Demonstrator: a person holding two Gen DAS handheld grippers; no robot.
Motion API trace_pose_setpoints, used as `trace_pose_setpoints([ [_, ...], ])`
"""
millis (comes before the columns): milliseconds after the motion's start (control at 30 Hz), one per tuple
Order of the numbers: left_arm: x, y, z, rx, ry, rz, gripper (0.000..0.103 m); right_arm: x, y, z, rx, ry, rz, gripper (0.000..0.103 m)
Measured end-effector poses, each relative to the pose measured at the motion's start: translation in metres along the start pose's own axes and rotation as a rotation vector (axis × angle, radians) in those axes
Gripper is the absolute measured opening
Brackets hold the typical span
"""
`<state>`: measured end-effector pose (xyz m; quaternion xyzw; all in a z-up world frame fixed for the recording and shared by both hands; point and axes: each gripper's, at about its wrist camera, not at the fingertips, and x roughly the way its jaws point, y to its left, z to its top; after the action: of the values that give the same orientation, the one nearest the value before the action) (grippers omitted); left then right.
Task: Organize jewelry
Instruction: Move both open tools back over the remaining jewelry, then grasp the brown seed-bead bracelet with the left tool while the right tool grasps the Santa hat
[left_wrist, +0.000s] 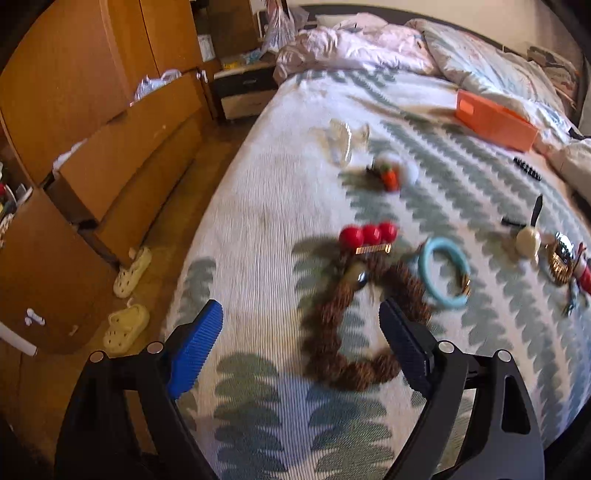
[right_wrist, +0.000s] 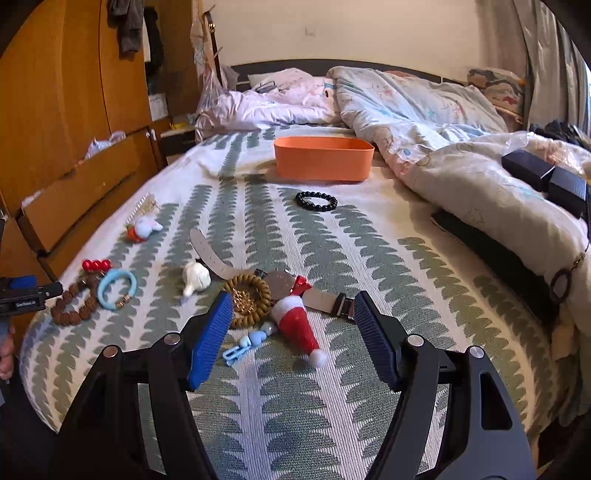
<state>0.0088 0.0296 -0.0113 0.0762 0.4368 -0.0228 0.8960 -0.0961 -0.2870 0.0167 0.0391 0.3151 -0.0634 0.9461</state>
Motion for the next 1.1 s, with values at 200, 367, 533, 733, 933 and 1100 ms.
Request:
trace_pose_setpoints([
  [200,0.008,-0.002,-0.002,0.012,0.017,0.022,0.086,0.013,-0.007,-0.006,0.036,0.067,-0.048,0.071],
  [367,0.018,-0.007,-0.007,0.012,0.069,-0.017,0.086,0.027,-0.009,-0.009,0.047,0.124,-0.038,0.071],
  [533,0.024,-0.006,-0.009,-0.004,0.092,-0.022,0.086,0.037,0.002,-0.011,0.001,0.159,-0.022,0.069],
  [733,0.029,-0.006,-0.012,-0.007,0.106,-0.01,0.086,0.051,0.003,-0.011,0.001,0.194,-0.034,0.06],
  [933,0.033,-0.006,-0.013,-0.015,0.117,-0.01,0.086,0.063,-0.008,-0.01,0.064,0.24,-0.036,0.05],
  [1100,0.035,-0.006,-0.012,-0.014,0.12,-0.006,0.087,0.072,-0.006,-0.009,0.048,0.254,-0.055,0.05],
])
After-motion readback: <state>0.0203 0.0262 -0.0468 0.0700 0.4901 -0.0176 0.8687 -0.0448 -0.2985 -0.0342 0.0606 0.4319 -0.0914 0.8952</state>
